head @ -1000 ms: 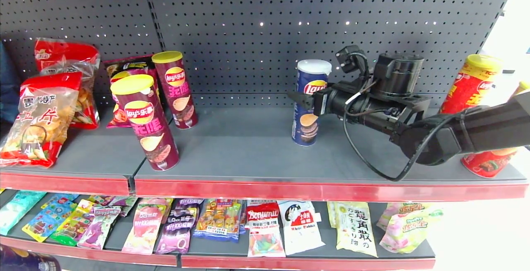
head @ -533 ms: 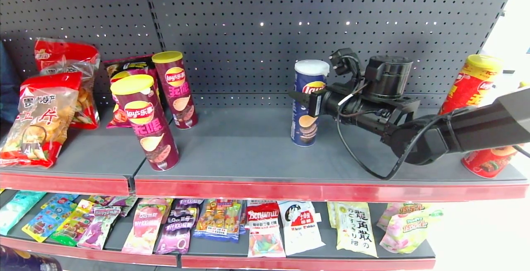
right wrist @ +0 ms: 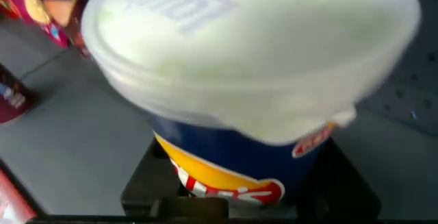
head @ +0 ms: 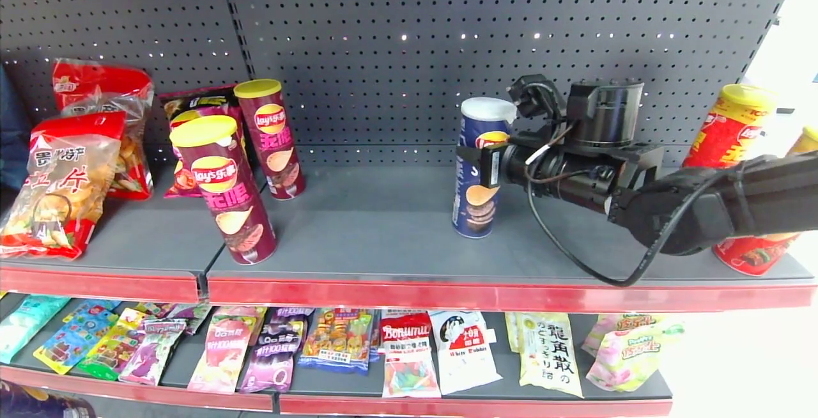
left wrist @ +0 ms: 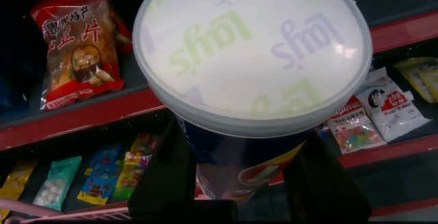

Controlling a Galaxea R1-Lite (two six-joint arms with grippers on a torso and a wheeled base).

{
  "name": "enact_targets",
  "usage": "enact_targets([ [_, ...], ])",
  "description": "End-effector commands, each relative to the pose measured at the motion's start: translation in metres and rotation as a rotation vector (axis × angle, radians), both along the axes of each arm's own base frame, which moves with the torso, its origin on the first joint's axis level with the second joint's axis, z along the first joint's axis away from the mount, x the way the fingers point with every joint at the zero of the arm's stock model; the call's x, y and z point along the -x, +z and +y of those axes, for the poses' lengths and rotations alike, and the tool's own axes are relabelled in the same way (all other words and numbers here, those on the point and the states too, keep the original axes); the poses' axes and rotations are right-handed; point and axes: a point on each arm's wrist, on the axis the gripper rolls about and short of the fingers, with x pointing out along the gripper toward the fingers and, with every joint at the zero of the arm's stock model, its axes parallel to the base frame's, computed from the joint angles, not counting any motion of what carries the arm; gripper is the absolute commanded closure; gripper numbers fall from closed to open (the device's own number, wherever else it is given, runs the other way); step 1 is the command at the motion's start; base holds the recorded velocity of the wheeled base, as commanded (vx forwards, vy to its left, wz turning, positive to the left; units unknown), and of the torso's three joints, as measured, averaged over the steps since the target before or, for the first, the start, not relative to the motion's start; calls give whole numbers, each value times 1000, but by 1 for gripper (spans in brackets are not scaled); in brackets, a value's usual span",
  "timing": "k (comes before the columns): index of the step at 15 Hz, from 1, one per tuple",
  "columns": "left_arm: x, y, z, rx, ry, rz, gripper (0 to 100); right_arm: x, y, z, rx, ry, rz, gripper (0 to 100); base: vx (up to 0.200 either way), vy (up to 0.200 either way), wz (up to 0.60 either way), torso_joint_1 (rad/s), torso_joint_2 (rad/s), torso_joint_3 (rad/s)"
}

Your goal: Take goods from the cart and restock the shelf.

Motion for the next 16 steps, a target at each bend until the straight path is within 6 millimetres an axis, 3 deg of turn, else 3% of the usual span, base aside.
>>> enact_targets([
  [1,0,-1,0,-1,1,4,100,21,32,-6,-29,-30,-62,100,0,0,0,0,0,0],
  [5,-1,-3,0,-2,-1,10,100,32,33,-2,-18,-95,-65,100,0,0,0,0,0,0],
  [9,0,-5,0,-2,1,10,100,48,13,-1,33,-150,-11,100,0,0,0,0,0,0],
  [16,-1,-10,0,-5,-1,20,100,59,14,8,-19,-234,9,100,0,0,0,0,0,0],
])
